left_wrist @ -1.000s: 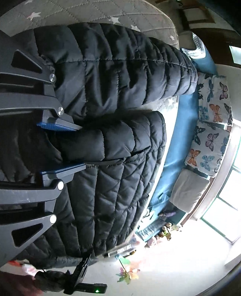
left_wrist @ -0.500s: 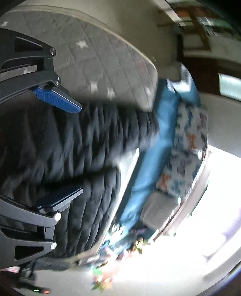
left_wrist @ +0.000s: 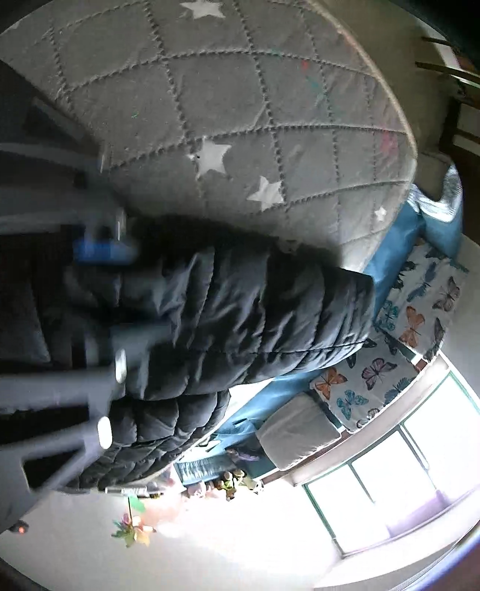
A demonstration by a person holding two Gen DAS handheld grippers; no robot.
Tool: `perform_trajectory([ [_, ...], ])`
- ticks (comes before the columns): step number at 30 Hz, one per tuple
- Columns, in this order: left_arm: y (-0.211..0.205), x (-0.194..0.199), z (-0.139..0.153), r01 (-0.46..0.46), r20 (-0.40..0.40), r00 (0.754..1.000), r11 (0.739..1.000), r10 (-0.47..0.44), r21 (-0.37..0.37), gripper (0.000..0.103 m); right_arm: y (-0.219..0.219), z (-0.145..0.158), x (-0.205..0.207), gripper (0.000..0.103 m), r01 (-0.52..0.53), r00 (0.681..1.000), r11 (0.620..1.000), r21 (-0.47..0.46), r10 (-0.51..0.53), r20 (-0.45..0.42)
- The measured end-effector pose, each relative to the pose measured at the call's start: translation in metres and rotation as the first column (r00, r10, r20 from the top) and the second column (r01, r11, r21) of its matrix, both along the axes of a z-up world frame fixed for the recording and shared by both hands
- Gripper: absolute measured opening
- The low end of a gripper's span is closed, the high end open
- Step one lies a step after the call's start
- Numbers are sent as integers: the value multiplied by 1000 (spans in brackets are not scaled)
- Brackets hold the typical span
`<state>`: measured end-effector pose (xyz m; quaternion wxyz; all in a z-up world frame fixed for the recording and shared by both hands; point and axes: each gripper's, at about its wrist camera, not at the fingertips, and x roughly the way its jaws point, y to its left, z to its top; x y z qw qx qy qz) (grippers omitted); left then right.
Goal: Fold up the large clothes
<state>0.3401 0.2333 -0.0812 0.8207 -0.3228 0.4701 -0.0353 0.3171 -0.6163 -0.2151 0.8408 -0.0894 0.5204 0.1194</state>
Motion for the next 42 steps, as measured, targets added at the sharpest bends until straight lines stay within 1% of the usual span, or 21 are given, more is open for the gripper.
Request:
perform_trajectory([
  [3,7,-17,21,-69,53,996,993,65,90,8,3,3,0,39,3,1000,1000,-9,-3,13],
  [5,17,-35,49,-126,115,987,979,109,159,7,4,10,-3,39,-2,1000,1000,-11,2,30],
  [7,31,-60,82,-183,183,972,964,148,192,7,6,20,-10,39,-16,998,1000,-7,17,66],
  [9,44,-80,101,-221,212,962,946,172,236,7,8,28,-17,39,-30,995,1000,7,29,93],
  [11,54,-85,97,-189,170,974,944,146,270,11,12,32,-23,39,-44,992,999,5,43,115],
  [13,62,-82,75,-162,97,986,941,139,297,12,16,27,-23,40,-57,993,998,-12,58,104],
  [14,66,-81,65,-147,66,989,947,134,287,12,19,22,-22,40,-59,994,998,-22,61,88],
  [15,72,-80,51,-136,7,990,955,139,263,12,20,20,-22,40,-63,995,998,-25,64,74],
  [17,80,-79,38,-126,-55,988,967,141,222,12,24,22,-27,40,-80,994,996,-46,83,71],
  [18,83,-81,36,-132,-59,987,969,147,208,12,26,28,-32,40,-92,991,994,-55,97,87],
  [21,91,-96,50,-140,-43,988,975,150,175,13,28,50,-48,40,-125,983,991,-54,131,129],
  [23,91,-114,68,-143,-12,989,975,147,167,20,29,63,-60,40,-153,976,987,-52,160,149],
  [24,89,-122,76,-139,-3,990,976,142,165,30,31,66,-64,41,-165,973,985,-53,171,154],
  [25,86,-131,83,-131,8,991,977,132,168,45,34,70,-72,43,-190,968,980,-56,197,158],
  [27,77,-149,94,-125,28,992,973,122,193,58,43,71,-85,46,-236,957,968,-80,246,153],
  [29,61,-166,102,-116,36,993,971,111,211,60,54,69,-98,46,-283,944,953,-110,297,144],
  [32,31,-200,108,-61,61,997,979,50,195,60,72,58,-118,47,-369,919,922,-119,381,103],
  [36,-33,-240,110,81,81,991,968,-103,236,60,94,33,-133,47,-455,883,879,-146,466,54],
  [38,-73,-257,109,179,80,976,951,-205,252,60,102,25,-133,47,-479,874,870,-116,485,31],
  [41,-134,-286,102,326,91,928,904,-362,276,60,116,10,-135,47,-523,850,845,-116,527,12],
  [42,-162,-295,99,391,92,897,874,-432,290,60,121,5,-137,47,-538,841,836,-107,542,4],
])
